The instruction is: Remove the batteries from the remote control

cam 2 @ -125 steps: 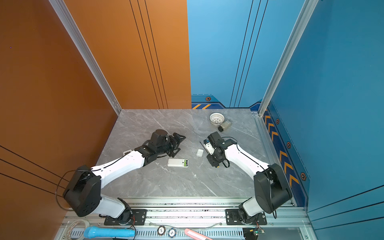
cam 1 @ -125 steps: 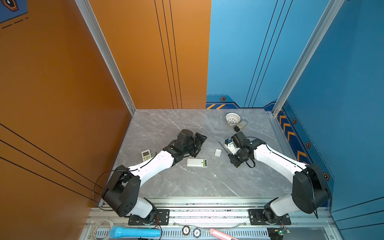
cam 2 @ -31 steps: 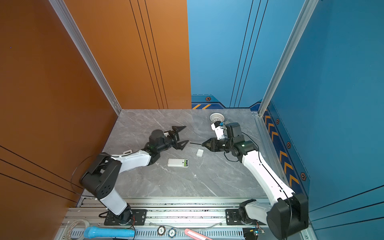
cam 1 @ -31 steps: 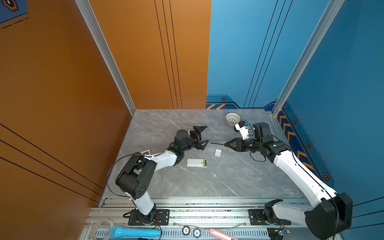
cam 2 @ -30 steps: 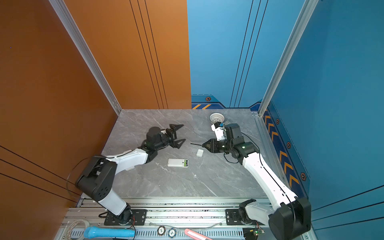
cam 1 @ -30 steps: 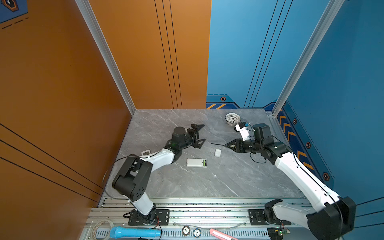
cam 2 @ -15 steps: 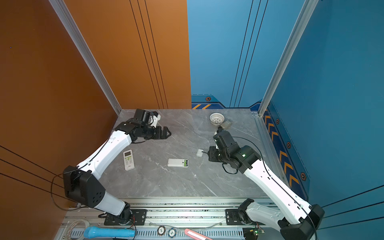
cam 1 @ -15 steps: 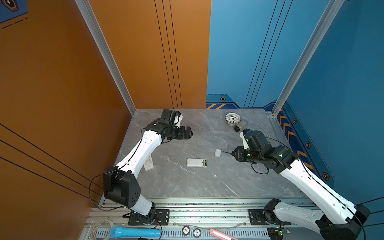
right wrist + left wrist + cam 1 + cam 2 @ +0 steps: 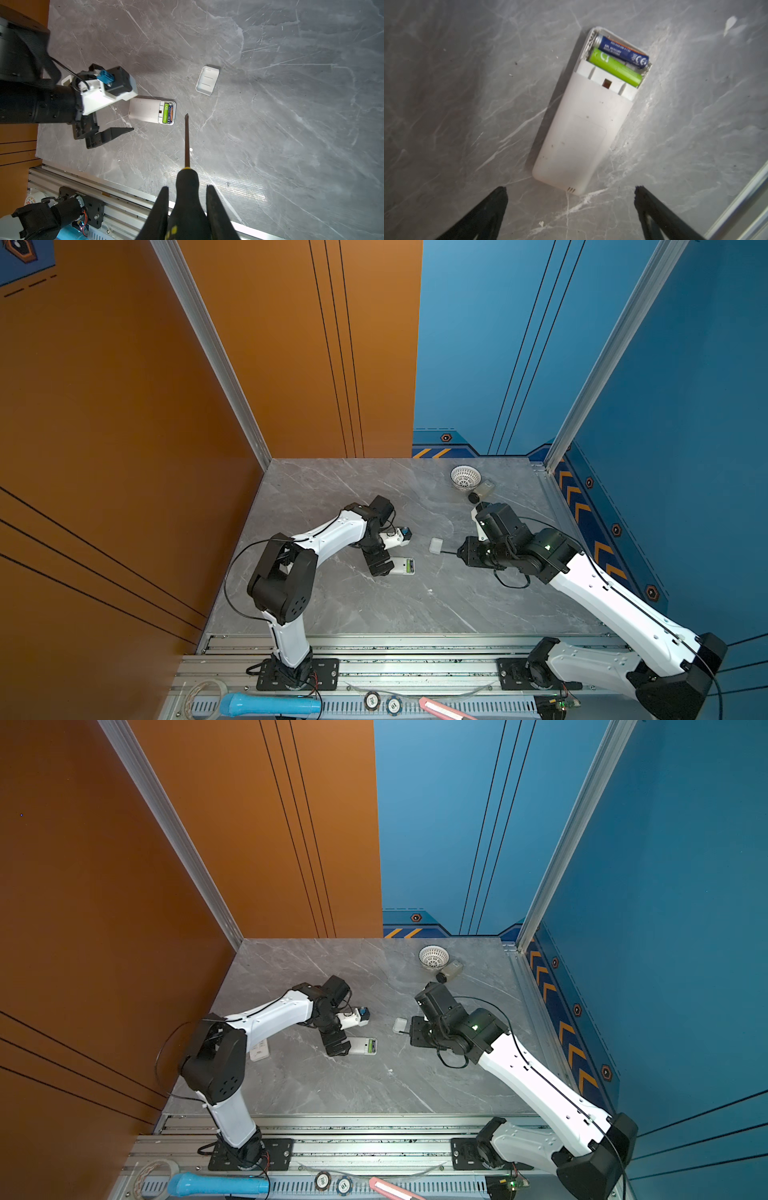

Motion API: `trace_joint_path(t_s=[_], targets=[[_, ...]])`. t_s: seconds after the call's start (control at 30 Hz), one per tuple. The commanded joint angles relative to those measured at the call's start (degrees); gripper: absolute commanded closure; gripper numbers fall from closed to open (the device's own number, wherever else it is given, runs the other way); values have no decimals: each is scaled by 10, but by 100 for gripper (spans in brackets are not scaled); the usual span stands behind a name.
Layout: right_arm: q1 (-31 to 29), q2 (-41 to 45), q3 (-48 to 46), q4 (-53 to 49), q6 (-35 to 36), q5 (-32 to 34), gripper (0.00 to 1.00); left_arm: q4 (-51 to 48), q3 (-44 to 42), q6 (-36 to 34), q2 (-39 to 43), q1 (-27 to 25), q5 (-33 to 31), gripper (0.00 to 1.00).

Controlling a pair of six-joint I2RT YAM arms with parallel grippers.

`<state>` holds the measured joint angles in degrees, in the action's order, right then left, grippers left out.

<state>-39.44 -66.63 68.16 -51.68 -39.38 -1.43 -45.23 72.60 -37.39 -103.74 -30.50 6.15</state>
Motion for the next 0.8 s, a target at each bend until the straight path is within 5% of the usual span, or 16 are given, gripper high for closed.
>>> trace_joint_path(t_s=[0.0, 0.33, 0.57, 0.77], targets=[[-3, -4, -13, 20, -18, -9, 100, 35, -31, -56, 5, -8, -19, 2], [-24, -6, -33, 39, -26, -15, 100, 144, -110, -68, 15, -25, -42, 12], [-47, -15, -66, 62, -51, -3, 100, 215, -171, -49, 30, -66, -69, 53], [-64, -57, -70, 96, -61, -2, 100, 263, -205, -38, 48, -90, -95, 65]])
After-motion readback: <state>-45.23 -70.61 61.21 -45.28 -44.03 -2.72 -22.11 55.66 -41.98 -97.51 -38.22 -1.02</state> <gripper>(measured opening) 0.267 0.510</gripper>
